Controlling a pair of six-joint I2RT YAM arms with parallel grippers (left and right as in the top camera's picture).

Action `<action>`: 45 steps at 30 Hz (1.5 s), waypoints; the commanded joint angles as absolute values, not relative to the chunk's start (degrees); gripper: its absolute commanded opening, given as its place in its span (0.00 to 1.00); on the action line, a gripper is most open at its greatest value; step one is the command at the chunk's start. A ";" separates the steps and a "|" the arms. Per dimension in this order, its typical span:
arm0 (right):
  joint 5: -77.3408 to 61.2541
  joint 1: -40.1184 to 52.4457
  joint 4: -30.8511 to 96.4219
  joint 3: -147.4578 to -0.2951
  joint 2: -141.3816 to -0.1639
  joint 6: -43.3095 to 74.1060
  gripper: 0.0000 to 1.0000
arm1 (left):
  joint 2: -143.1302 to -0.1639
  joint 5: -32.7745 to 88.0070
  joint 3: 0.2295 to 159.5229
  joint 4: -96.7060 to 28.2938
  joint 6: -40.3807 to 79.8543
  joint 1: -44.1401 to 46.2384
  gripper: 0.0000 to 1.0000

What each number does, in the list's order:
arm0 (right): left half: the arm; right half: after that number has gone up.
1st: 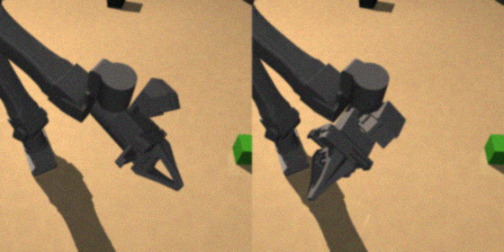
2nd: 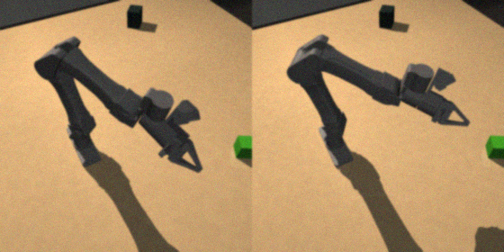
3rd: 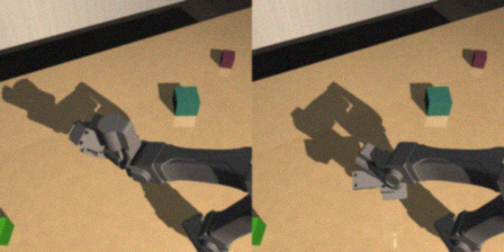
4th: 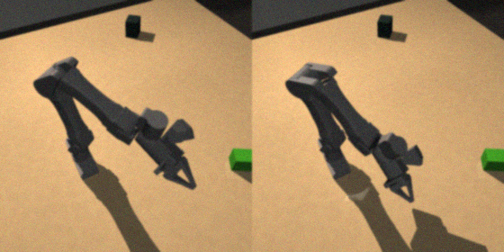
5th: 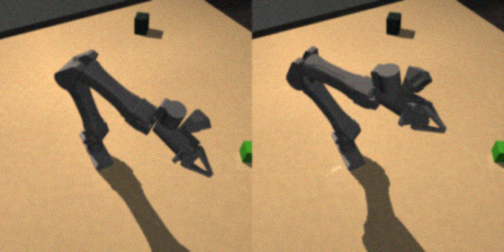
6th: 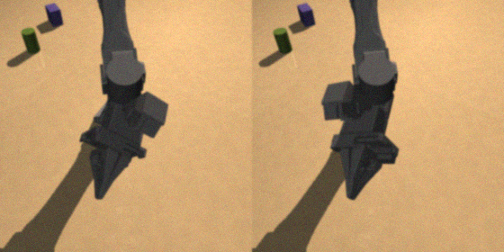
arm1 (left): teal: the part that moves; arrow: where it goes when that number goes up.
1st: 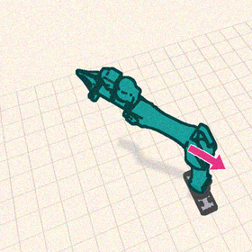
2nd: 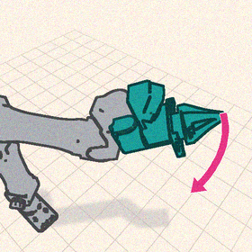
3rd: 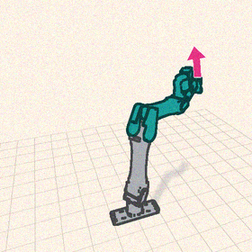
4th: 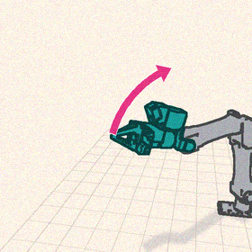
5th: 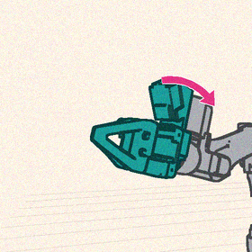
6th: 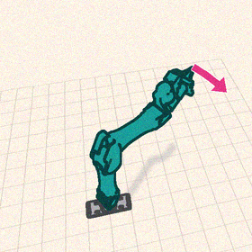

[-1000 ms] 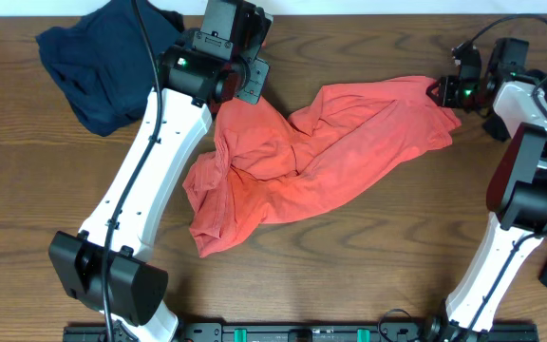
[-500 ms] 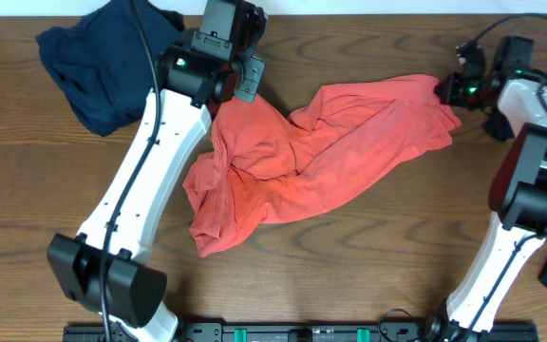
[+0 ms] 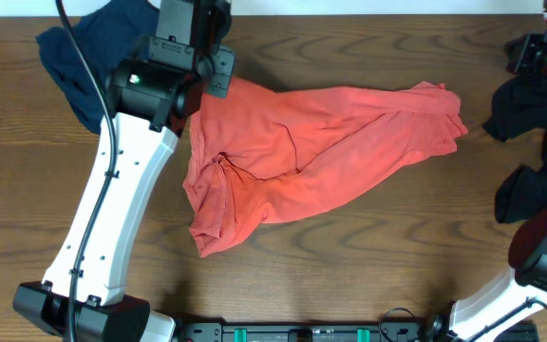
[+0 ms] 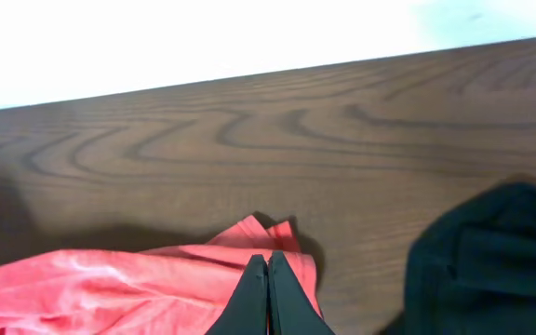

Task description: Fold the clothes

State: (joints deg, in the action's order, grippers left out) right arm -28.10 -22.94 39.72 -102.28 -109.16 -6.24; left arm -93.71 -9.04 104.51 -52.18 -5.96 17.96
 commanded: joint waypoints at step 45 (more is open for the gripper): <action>-27.68 -18.79 41.06 -102.32 -134.74 -8.36 0.23 | -93.25 -9.89 105.23 -55.29 -5.02 15.49 0.06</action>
State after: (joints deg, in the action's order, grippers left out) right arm -26.59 -19.03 40.58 -102.28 -134.02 -8.43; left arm -93.71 -9.06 104.51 -55.20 -5.76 15.79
